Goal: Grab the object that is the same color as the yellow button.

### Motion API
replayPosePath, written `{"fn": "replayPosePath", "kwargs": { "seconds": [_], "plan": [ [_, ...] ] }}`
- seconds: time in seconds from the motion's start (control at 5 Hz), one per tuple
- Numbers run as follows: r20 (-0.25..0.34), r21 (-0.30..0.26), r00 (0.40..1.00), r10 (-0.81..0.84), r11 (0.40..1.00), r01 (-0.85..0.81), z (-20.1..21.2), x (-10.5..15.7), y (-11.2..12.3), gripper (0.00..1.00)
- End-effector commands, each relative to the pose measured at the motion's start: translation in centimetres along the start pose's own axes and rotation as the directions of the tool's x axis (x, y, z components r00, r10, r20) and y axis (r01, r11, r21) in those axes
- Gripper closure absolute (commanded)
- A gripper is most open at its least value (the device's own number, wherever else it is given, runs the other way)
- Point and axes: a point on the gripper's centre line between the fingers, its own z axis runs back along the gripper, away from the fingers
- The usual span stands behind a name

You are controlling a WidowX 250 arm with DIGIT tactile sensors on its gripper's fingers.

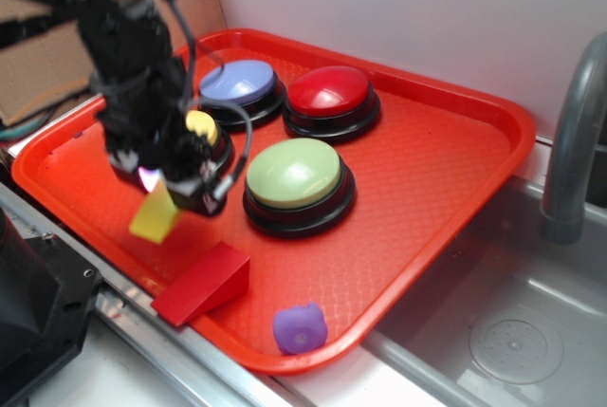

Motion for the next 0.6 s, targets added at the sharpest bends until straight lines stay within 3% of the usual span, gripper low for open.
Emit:
{"fn": "replayPosePath", "kwargs": {
  "seconds": [0.0, 0.2, 0.4],
  "plan": [
    [-0.017, 0.039, 0.997, -0.081, 0.996, 0.082, 7.0, 1.3, -0.7, 1.0],
    [0.03, 0.057, 0.996, -0.084, 0.995, 0.083, 8.7, 1.2, -0.3, 1.0],
    [0.035, 0.048, 0.997, -0.071, 0.996, 0.07, 9.0, 1.5, 0.2, 1.0]
  ]
}}
